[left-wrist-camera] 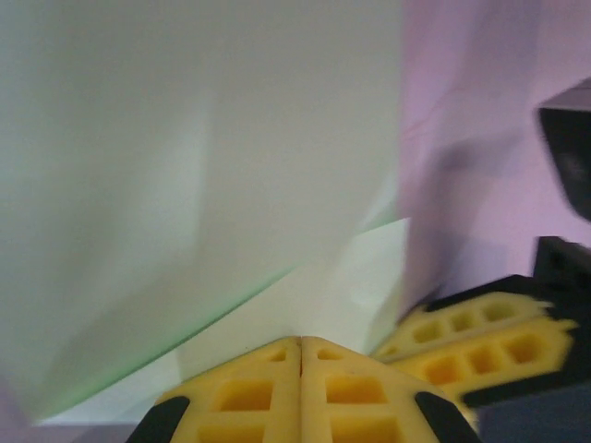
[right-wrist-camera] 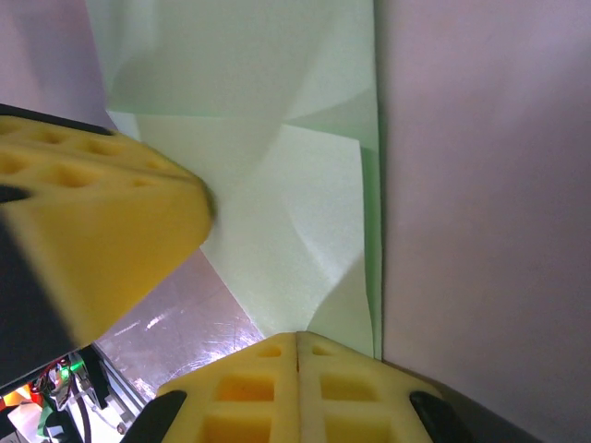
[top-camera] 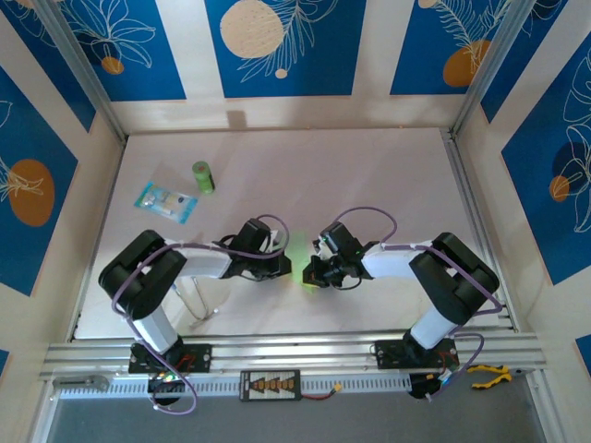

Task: Fold a paper plane with a square sheet of paper (pick it up from the middle)
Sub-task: Third fold the triangle at the center of the table.

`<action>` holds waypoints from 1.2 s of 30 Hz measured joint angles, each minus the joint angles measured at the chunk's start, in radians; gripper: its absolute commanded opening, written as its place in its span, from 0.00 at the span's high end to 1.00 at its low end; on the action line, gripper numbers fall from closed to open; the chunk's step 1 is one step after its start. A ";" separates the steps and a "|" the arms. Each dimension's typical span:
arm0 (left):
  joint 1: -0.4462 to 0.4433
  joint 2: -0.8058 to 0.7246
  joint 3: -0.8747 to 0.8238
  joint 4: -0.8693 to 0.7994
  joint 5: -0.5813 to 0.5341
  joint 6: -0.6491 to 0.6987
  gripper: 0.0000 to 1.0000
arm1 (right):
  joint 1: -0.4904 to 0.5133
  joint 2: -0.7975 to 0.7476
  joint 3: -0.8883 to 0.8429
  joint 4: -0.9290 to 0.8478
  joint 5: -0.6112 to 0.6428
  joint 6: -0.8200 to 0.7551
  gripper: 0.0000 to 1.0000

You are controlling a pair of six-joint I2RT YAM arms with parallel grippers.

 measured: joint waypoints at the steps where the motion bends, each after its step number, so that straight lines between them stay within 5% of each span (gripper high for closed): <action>1: 0.002 0.000 -0.002 0.003 0.001 0.000 0.96 | 0.000 0.000 0.000 0.000 0.001 0.000 0.98; 23: 0.177 -0.032 -0.063 0.046 0.059 0.027 0.89 | 0.001 -0.013 -0.004 -0.008 0.017 -0.009 0.97; 36: 0.194 -0.244 -0.082 -0.043 -0.019 0.049 0.78 | -0.045 -0.126 0.019 -0.116 0.103 -0.069 0.69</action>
